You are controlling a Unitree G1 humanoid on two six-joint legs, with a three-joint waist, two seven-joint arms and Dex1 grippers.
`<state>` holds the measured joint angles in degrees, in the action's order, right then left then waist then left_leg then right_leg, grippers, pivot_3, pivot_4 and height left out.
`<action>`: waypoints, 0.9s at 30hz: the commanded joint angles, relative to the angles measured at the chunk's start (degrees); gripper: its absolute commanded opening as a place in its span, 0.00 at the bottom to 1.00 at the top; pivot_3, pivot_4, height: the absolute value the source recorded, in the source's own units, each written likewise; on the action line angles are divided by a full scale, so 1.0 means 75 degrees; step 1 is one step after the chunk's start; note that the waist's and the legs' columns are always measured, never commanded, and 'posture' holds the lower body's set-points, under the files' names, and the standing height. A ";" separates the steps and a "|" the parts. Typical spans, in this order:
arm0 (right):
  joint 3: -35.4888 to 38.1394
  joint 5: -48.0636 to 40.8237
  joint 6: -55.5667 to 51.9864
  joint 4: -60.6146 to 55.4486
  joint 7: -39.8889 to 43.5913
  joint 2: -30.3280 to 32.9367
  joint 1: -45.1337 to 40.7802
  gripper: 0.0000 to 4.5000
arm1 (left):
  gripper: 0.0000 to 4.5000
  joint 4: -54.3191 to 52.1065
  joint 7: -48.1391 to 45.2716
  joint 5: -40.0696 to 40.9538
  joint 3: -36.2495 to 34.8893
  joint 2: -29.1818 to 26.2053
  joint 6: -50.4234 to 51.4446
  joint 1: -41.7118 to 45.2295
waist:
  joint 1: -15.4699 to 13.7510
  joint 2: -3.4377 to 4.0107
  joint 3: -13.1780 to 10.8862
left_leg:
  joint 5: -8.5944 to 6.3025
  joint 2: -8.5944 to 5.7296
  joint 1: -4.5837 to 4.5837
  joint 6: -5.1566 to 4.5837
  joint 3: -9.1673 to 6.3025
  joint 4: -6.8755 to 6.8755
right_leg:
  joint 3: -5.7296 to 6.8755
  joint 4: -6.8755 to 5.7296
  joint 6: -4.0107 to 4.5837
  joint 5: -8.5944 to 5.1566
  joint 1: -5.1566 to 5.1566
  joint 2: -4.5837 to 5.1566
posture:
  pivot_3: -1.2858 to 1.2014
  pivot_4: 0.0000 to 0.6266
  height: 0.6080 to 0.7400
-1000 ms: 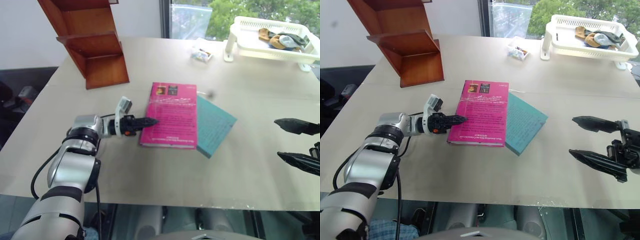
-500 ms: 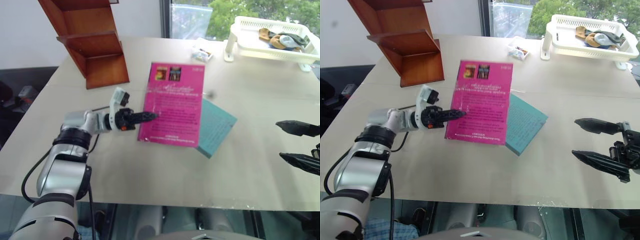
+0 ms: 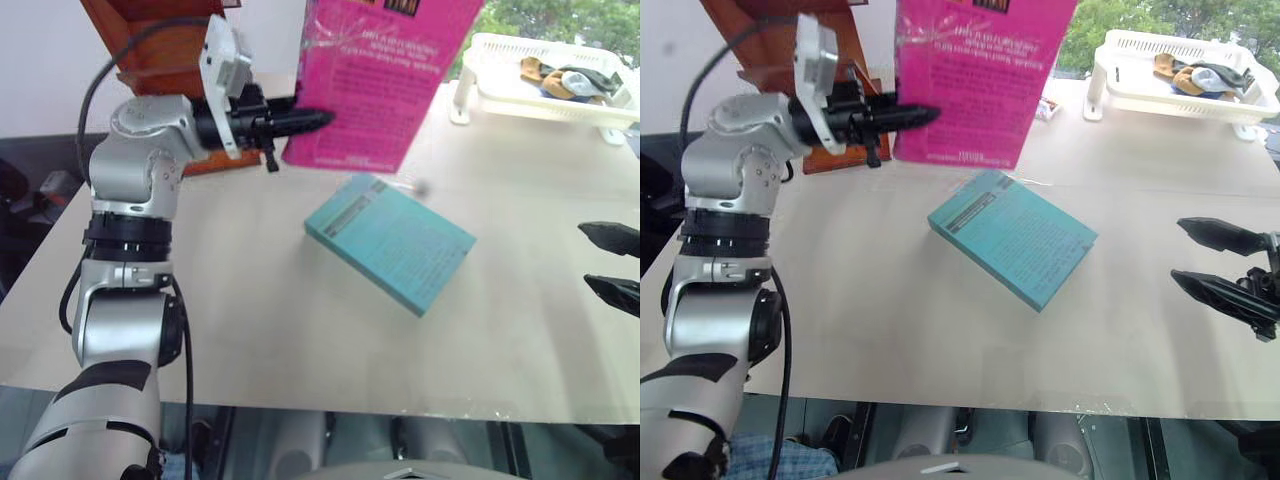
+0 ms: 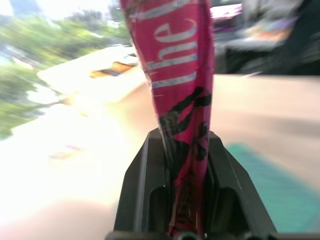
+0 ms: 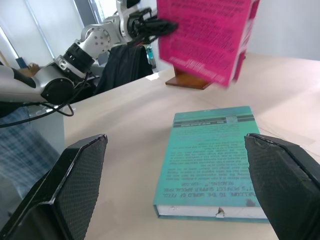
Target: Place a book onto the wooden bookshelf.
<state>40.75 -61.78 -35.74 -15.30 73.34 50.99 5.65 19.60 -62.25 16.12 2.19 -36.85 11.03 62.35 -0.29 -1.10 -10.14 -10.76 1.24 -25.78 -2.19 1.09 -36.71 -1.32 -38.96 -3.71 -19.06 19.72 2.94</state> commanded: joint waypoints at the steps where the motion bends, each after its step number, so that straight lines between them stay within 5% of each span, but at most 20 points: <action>1: 0.0028 0.0054 0.0172 0.0027 0.0054 -0.0005 -0.0152 1.00 | 0.06 0.0439 0.1210 -0.1916 0.0381 -0.0334 -0.2504 0.0784 | -0.0021 -0.0001 0.0000 | 0.0000 -0.0001 -0.0001 0.0000 -0.0001 0.0000 | 0.0001 0.0002 0.0000 0.0000 -0.0001 -0.0002 | 0.52 0.24 1.00; 7: 0.0133 -0.0071 0.0119 0.0102 0.0074 -0.0028 -0.0298 1.00 | 0.06 0.1804 0.3281 -0.4080 0.0804 -0.0741 -0.4664 0.2067 | -0.0068 -0.0001 -0.0001 | -0.0001 -0.0001 -0.0006 -0.0001 0.0005 0.0002 | -0.0004 0.0008 -0.0001 0.0000 0.0003 -0.0002 | 0.52 0.24 1.00; 16: 0.0505 -0.1284 -0.0221 0.0105 0.0033 -0.0194 -0.0650 1.00 | 0.06 0.4340 0.4667 -0.6890 0.2256 -0.1765 -0.5427 0.3414 | -0.0026 0.0000 -0.0002 | -0.0001 0.0001 -0.0002 -0.0002 0.0006 0.0011 | -0.0003 0.0002 -0.0002 -0.0001 0.0008 -0.0008 | 0.52 0.24 1.00; 27: 0.0032 -0.1472 -0.0282 0.0756 0.0143 -0.0325 -0.1432 1.00 | 0.06 0.5391 0.4302 -0.7524 0.2817 -0.1428 -0.5245 0.4445 | -0.0059 -0.0015 -0.0011 | -0.0001 -0.0004 -0.0033 -0.0001 -0.0005 0.0006 | 0.0014 0.0005 -0.0003 -0.0001 0.0024 -0.0001 | 0.52 0.24 1.00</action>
<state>40.83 -73.11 -38.47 -10.11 73.66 48.49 -4.14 61.22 -28.78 -40.51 23.80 -46.85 -29.13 92.34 -0.74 -1.21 -10.22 -10.76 1.21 -26.03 -2.19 1.08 -36.67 -1.24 -38.95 -3.73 -19.07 19.95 2.93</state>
